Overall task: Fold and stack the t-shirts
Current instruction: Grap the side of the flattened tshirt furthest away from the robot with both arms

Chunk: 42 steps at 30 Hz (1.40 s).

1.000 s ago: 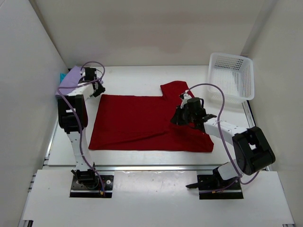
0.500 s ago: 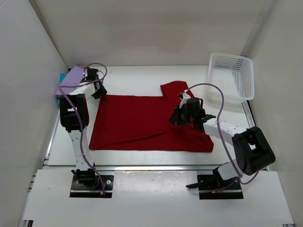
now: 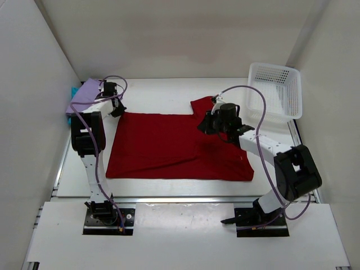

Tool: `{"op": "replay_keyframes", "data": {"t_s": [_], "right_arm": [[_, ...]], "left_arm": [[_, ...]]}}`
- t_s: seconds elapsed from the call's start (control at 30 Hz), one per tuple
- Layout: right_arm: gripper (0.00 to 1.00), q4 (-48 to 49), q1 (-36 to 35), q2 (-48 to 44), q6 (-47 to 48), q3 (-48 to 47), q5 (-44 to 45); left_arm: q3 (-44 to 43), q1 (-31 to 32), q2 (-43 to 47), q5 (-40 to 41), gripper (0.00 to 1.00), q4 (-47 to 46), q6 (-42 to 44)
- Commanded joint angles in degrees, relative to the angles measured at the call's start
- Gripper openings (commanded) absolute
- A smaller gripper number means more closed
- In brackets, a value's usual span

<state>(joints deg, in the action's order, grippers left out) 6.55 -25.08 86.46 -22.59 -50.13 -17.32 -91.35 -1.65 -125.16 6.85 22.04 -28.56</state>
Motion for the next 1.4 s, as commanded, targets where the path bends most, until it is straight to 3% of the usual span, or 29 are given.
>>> {"op": "replay_keyframes", "data": {"t_s": [0.0,0.13,0.3,0.43,0.57,0.77,0.87,0.93,1.03,1.17,1.37], "right_arm": [[0.04,4.3,2.8,5.8,0.3,-4.9,5.4],[0.14,3.7,5.6,14.8,1.2,-12.0,7.3],[0.28,-4.9,10.7,25.9,5.1,-28.3,13.6],[0.31,-6.4,12.9,32.5,6.8,-35.6,15.5],[0.32,-14.8,13.6,40.4,9.7,-47.4,21.4],[0.37,-30.0,14.6,55.5,13.0,-72.4,20.6],[0.38,-39.2,14.8,65.3,13.1,-90.5,20.0],[0.38,-43.9,15.1,67.7,12.2,-96.5,19.3],[0.37,-41.6,15.2,64.6,11.6,-91.0,18.8],[0.36,-45.3,14.4,65.4,12.2,-95.0,20.3],[0.42,-48.1,14.3,64.1,12.5,-94.5,19.8]], "left_arm": [[1.4,-0.2,3.3,-1.2,0.08,-2.3,-0.6],[2.4,-0.1,5.6,-0.9,0.0,-2.7,-0.7],[5.2,0.0,9.3,-1.6,0.0,-5.6,-1.9],[6.0,0.5,10.4,-1.9,0.0,-6.3,-2.7],[8.3,0.2,12.0,-3.9,0.0,-8.4,-4.6],[8.4,0.0,11.2,-4.9,0.0,-8.8,-5.1],[7.8,0.2,10.4,-5.0,0.0,-8.7,-5.0],[7.7,0.1,10.2,-5.4,0.0,-8.8,-5.1],[7.4,0.5,9.8,-5.4,0.0,-8.9,-5.0],[7.8,-0.1,9.9,-5.4,0.0,-8.9,-4.8],[8.3,0.3,10.6,-5.4,0.0,-9.1,-5.3]]}}
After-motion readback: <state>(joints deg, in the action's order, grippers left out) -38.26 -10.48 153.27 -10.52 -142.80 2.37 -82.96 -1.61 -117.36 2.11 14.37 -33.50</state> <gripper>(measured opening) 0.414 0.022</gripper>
